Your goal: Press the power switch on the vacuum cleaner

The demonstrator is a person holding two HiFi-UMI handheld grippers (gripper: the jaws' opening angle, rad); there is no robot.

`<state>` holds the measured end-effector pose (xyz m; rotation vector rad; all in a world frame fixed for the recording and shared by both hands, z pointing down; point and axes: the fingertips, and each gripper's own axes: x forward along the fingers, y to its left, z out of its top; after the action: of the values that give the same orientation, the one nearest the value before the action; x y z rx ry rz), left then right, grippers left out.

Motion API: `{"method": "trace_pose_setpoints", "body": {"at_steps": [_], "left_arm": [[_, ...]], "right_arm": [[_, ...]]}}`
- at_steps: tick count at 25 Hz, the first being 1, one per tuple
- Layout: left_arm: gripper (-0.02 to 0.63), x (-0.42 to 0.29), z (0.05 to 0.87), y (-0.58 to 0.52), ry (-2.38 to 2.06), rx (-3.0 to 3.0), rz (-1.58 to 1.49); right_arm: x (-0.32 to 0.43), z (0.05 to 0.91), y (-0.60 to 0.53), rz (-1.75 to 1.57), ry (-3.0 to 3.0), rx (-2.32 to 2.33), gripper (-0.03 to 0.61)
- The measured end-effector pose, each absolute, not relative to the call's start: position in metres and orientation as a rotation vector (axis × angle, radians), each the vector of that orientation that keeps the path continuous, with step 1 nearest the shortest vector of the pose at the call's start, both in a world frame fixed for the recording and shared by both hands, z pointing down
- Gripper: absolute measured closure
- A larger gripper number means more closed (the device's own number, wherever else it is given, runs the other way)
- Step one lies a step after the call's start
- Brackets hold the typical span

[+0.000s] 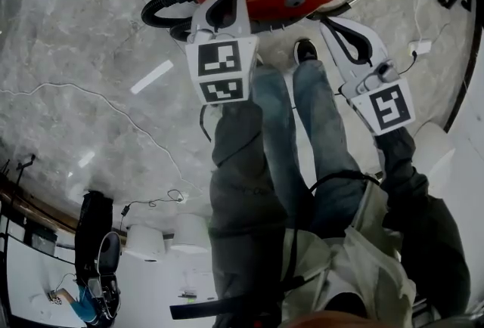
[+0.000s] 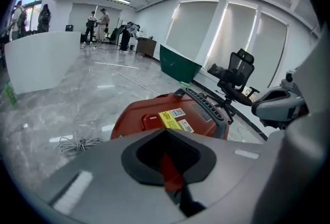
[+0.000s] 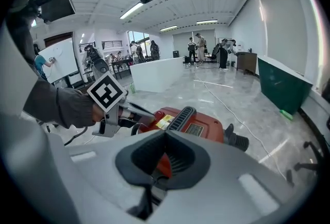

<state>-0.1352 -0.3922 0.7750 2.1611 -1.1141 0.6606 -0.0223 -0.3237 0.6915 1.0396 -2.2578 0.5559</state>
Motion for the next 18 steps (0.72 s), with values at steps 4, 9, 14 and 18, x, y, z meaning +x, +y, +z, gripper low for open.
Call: {"method": "trace_pose_setpoints", "body": {"at_steps": [4,9,14,18], "left_arm": [[0.607,-0.137,0.773,-0.397,-1.181,2.207,0.692],[0.607,-0.145,0.763,-0.408,-1.297,2.243,0.690],[0.607,-0.141,0.764,-0.419,-1.278,2.252,0.705],[0.607,-0.140,0.765,-0.419,-1.285,2.247,0.677]], "right_arm": [[-0.018,0.690,-0.322,0.561,-2.255,1.046,0.578],[-0.007,0.693,-0.323,0.571,-2.245,1.060,0.578],[-0.002,0.693,-0.330,0.584,-2.243,1.093,0.577],[-0.002,0.690,-0.333,0.579,-2.252,1.105,0.578]]}}
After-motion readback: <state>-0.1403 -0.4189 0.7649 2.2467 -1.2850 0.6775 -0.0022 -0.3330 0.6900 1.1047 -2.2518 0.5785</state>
